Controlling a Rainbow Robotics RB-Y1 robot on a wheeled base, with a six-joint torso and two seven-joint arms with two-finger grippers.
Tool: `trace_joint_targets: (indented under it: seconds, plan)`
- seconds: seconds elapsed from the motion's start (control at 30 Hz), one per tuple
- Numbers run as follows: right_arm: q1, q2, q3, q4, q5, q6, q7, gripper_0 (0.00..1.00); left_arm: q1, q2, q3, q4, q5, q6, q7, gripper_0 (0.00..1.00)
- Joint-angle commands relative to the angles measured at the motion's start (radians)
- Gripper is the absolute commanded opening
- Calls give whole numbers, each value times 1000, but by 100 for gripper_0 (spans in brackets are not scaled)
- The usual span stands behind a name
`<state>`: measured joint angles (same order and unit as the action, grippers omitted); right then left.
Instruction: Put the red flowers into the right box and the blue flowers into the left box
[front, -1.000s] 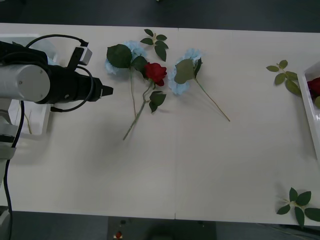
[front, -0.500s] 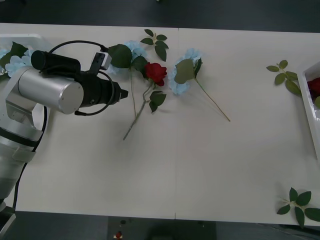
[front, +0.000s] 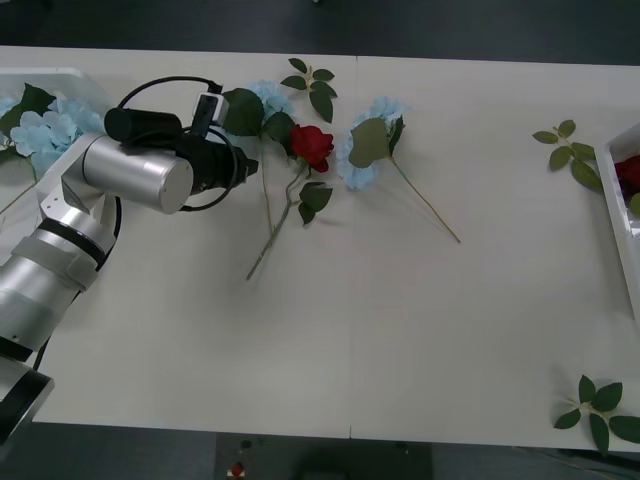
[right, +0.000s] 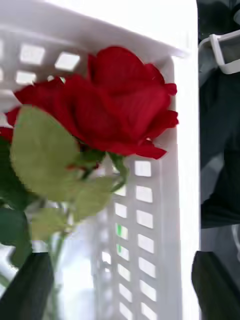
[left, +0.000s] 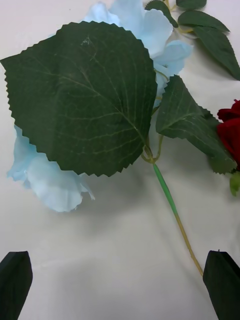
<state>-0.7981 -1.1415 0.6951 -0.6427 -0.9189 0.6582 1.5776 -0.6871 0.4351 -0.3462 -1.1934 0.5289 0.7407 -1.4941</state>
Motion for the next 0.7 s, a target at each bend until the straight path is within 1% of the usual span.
trace_joint_targets:
  seconds: [0.03,0.13,0.27,0.33,0.43,0.47,0.5,0.57,0.63,0.67,0.7]
  plan:
    - [-26,-24,4,-3,-61,12,51,82,-43,-26,16,15,-14,-14,23,100]
    - [-24,-52,4,-51,-104,52,64,82,-52,-33,-8,25,-21,-14,29,100]
    - [-23,-113,-16,-163,-179,181,76,82,-63,-46,-45,35,-29,-20,38,100]
    - [-23,-132,-80,-212,-190,276,82,82,-74,-56,-63,57,-32,-41,44,100]
    - [-23,-113,-212,-244,-130,402,91,82,-111,-78,-96,132,-40,-92,51,100]
    - [-23,-113,-212,-244,-130,402,91,82,-111,-78,-96,132,-40,-92,51,100]
    - [-23,-93,-305,-256,-94,482,99,82,-138,-95,-114,196,-44,-135,55,100]
    - [-24,-63,-430,-281,-38,581,110,82,-170,-108,-131,265,-50,-179,57,100]
    - [-23,-35,-534,-339,25,689,117,82,-192,-121,-134,310,-55,-195,57,100]
    - [-23,-27,-560,-360,37,722,119,82,-195,-122,-134,316,-56,-195,57,100]
    - [-23,-17,-605,-428,57,810,113,82,-198,-125,-134,319,-61,-195,57,100]
